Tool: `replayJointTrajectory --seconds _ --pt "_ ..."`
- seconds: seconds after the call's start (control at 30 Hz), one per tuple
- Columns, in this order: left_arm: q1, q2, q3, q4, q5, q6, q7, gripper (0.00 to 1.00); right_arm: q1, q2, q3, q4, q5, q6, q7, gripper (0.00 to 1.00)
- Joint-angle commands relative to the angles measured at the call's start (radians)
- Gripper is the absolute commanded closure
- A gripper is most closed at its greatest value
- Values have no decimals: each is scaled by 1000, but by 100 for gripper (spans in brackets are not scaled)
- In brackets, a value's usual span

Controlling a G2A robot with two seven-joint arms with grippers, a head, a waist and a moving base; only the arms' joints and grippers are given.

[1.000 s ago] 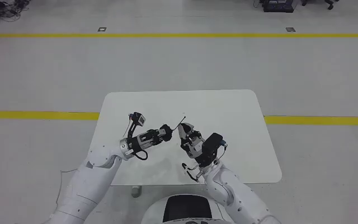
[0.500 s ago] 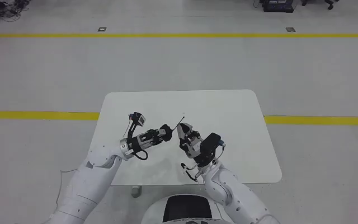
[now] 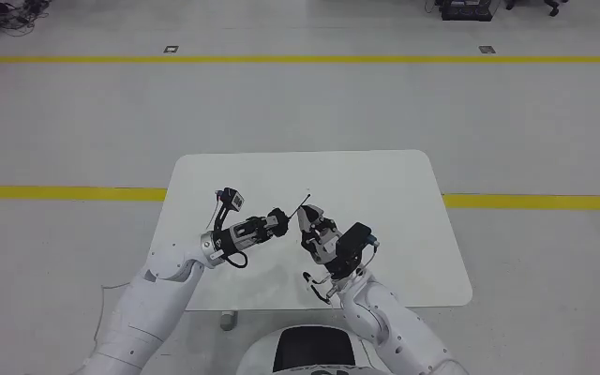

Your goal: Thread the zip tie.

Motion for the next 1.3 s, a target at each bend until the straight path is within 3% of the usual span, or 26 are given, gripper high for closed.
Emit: replayJointTrajectory --seconds 0.0,0.93,1.27 --pt "0 0 0 0 0 0 0 100 0 0 -1 2 0 0 4 100" --pt "0 0 0 0 0 0 0 100 4 -5 -1 15 -4 -6 31 100" --pt "0 0 0 0 0 0 0 100 -4 -4 6 7 -3 -23 -1 100"
